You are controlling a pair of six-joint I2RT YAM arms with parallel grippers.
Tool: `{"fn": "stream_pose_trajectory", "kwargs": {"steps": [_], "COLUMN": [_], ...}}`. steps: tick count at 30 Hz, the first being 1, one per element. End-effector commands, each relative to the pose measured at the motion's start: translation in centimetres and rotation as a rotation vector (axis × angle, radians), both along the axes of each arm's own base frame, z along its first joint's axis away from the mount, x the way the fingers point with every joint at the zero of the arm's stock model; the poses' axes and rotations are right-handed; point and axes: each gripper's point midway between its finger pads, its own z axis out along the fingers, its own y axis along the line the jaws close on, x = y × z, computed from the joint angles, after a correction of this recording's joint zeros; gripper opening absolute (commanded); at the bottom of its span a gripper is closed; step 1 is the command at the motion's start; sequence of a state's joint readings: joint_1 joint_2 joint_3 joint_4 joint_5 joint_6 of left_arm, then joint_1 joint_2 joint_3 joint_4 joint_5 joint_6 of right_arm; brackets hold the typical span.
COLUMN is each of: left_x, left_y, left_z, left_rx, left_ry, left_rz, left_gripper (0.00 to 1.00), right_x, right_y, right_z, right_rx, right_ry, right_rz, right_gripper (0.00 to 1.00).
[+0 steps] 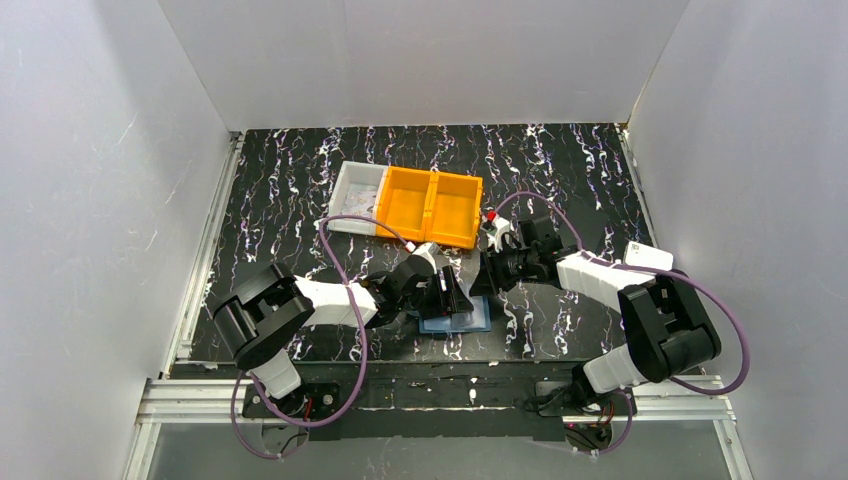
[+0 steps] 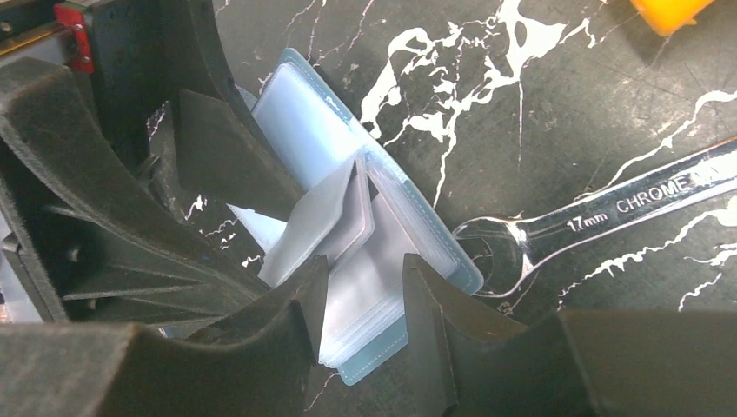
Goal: Take the credit cards out of the card holder
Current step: Remove the credit card from the card holder.
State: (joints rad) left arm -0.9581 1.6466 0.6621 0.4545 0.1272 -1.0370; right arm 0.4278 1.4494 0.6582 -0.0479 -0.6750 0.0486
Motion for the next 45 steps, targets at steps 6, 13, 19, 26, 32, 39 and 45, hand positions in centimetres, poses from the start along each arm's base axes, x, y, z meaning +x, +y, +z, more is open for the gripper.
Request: {"fn": "stream_pose_trajectory", "kwargs": {"steps": [6,13,19,26,32,39,45], "left_x": [-1.7,-1.6,-1.7,-1.7,-1.8,-1.9,-1.9], "left_y": [0.8,2.3,4.0,5.6,5.8,5.4,4.9], "left_z": [-1.7,-2.1,-2.3,-2.6,-2.4,-2.3,-1.8], "left_rx": [0.027,0.036,0.043,0.049,0.041,0.037,0.023], "left_ry": [0.053,0.056,0.061,0.068,0.066,0.066,0.052], "left_rz": [-0.037,0.013,0.058,0.108,0.109,0.084,0.060], "left_gripper": [0.60,0.58,0.58,0.59,0.59,0.58,0.58], "right_x": [0.0,0.1,0.2,0.1,-0.3,-1.6,-1.9], "right_y": [0.4,0.3,0.2,0.2,0.7,1.8,2.6], "right_z": [-0.7,-0.9,-1.0,-0.9,0.1,2.4,1.2], "right_rx": [-0.026,-0.037,-0.048,-0.049,-0.011,0.093,0.040], "right_ry": [-0.009,-0.017,-0.025,-0.025,-0.044,-0.086,-0.075], "right_rz": [0.021,0.025,0.026,0.030,0.064,0.148,0.156], "right_gripper": [0.46,0.47,0.49,0.49,0.50,0.52,0.42]}}
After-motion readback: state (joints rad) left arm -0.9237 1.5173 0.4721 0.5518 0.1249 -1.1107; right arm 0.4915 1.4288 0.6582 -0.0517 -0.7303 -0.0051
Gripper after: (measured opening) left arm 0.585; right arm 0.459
